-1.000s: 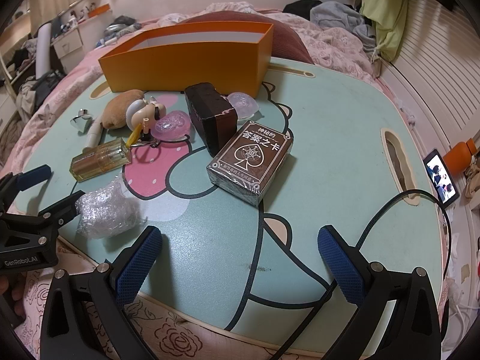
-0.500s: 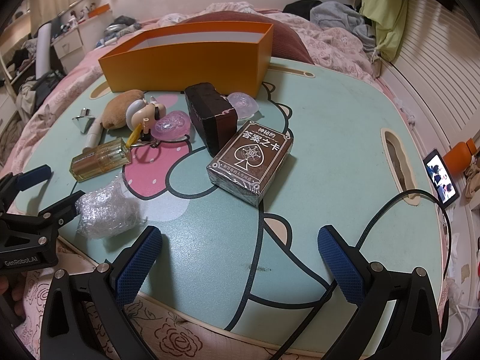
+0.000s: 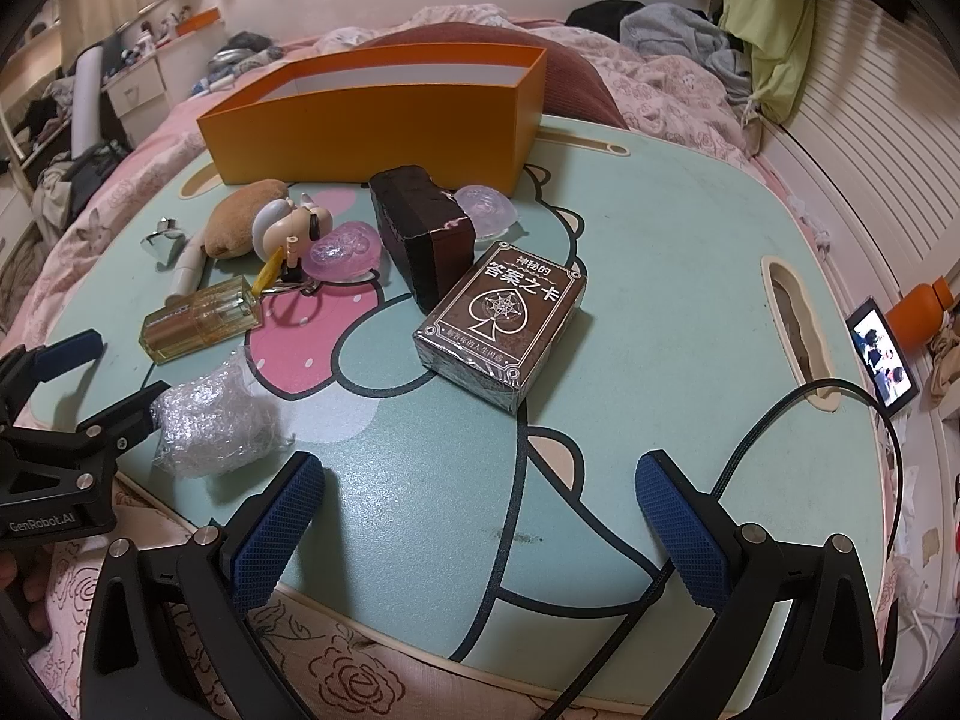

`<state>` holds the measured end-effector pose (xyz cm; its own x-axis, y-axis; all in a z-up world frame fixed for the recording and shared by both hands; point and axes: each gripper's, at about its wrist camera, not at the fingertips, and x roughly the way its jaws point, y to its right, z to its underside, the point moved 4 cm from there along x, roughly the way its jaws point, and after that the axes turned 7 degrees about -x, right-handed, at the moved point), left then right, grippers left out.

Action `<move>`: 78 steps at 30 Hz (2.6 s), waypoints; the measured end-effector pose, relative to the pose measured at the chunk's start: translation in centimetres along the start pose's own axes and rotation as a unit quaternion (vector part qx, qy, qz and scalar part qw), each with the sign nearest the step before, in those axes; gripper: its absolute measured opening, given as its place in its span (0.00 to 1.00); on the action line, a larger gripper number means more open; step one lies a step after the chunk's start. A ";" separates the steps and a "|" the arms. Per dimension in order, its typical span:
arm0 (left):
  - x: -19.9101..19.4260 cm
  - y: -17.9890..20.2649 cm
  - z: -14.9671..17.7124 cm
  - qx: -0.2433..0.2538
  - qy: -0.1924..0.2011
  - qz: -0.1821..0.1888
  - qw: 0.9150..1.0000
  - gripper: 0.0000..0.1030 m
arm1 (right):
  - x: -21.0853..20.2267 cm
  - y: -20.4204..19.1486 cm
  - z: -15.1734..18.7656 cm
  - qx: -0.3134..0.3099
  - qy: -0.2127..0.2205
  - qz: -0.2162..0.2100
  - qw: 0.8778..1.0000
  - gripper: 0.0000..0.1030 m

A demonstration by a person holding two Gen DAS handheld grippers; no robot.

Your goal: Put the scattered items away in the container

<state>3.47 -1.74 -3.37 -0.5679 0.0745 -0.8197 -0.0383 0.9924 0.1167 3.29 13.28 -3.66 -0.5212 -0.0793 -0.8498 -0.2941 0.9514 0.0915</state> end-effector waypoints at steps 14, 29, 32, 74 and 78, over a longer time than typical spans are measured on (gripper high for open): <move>-3.0 -3.9 -4.4 -0.060 0.073 0.034 0.995 0.68 | 0.0 0.0 0.0 0.000 0.001 -0.001 1.000 1.00; 3.4 -5.1 -7.3 -0.068 0.033 -0.023 0.997 0.30 | -0.2 0.0 0.1 -0.001 0.005 -0.002 1.000 1.00; 3.2 -5.1 -6.9 -0.070 0.039 -0.009 0.997 0.30 | -0.6 0.3 0.0 0.009 0.016 -0.021 1.000 0.99; -1.6 -0.1 -15.7 -0.013 0.093 0.080 0.992 0.30 | -3.9 6.1 -10.5 0.060 0.147 -0.091 0.983 0.40; 1.0 1.3 -18.4 -0.003 0.061 0.083 0.995 0.30 | -1.9 6.0 -14.9 0.051 0.136 -0.114 0.983 0.40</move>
<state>-12.23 -2.17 6.29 -0.6630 0.2245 -0.7141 0.0593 0.9667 0.2488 -9.44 14.71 6.24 -0.6496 -0.3582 -0.6706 -0.3539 0.9231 -0.1503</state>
